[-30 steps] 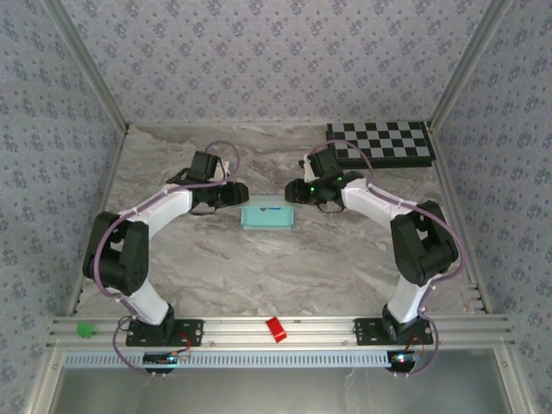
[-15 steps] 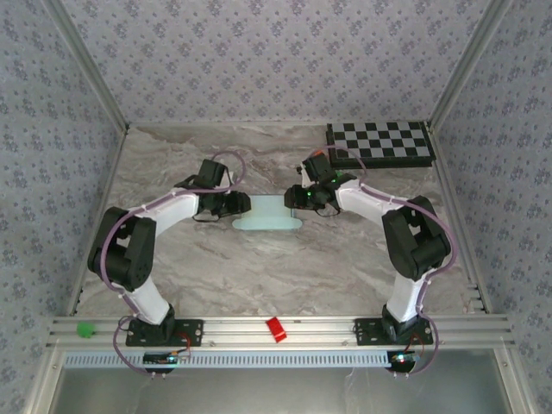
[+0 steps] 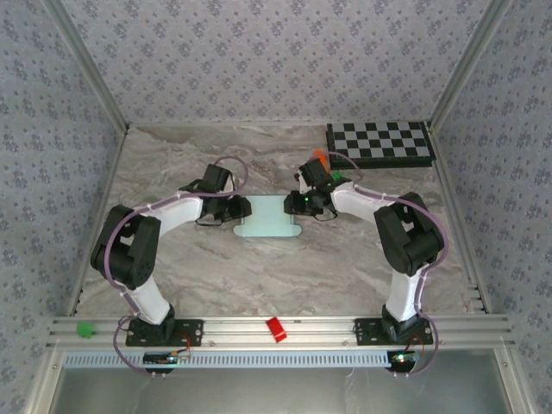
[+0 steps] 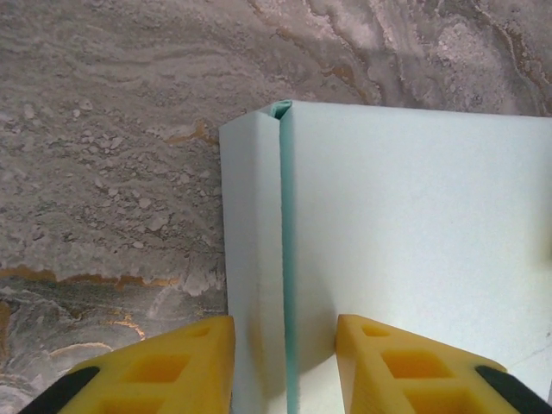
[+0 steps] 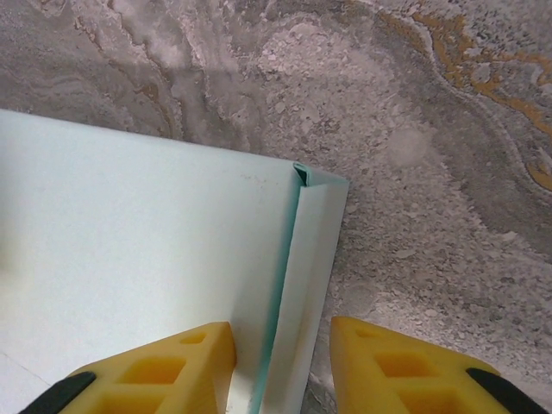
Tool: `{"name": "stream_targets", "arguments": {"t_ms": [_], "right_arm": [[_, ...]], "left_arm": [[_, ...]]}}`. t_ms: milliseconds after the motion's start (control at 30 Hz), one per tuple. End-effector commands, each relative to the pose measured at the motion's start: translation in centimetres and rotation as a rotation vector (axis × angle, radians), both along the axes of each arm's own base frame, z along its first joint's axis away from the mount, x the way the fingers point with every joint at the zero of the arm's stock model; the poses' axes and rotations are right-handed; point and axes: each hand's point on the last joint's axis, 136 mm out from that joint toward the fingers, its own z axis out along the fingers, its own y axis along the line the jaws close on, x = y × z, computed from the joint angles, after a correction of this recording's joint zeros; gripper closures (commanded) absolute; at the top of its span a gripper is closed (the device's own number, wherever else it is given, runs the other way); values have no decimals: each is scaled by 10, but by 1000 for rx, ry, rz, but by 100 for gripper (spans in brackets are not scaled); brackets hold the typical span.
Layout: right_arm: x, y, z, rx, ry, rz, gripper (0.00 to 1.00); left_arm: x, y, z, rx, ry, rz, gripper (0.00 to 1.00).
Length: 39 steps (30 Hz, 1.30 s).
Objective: Fold the paper box
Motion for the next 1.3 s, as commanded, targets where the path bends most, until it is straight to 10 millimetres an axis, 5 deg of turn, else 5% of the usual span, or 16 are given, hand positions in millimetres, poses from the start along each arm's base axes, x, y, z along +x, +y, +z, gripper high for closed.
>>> {"name": "stream_targets", "arguments": {"t_ms": [0, 500, 667, 1000, 1267], "right_arm": [[-4, -1, -23, -71, 59, 18, 65], [32, 20, -33, -178, 29, 174, 65], [45, 18, -18, -227, -14, 170, 63], [56, -10, 42, -198, -118, 80, 56], [25, -48, 63, -123, -144, -69, 54]], "left_arm": [[-12, -1, -11, 11, 43, 11, 67], [-52, -22, -12, -18, 72, 4, 67], [-56, -24, -3, -13, 54, -5, 63], [-37, 6, 49, 171, -120, -19, 41], [2, 6, 59, 264, -223, -174, 31]]}}
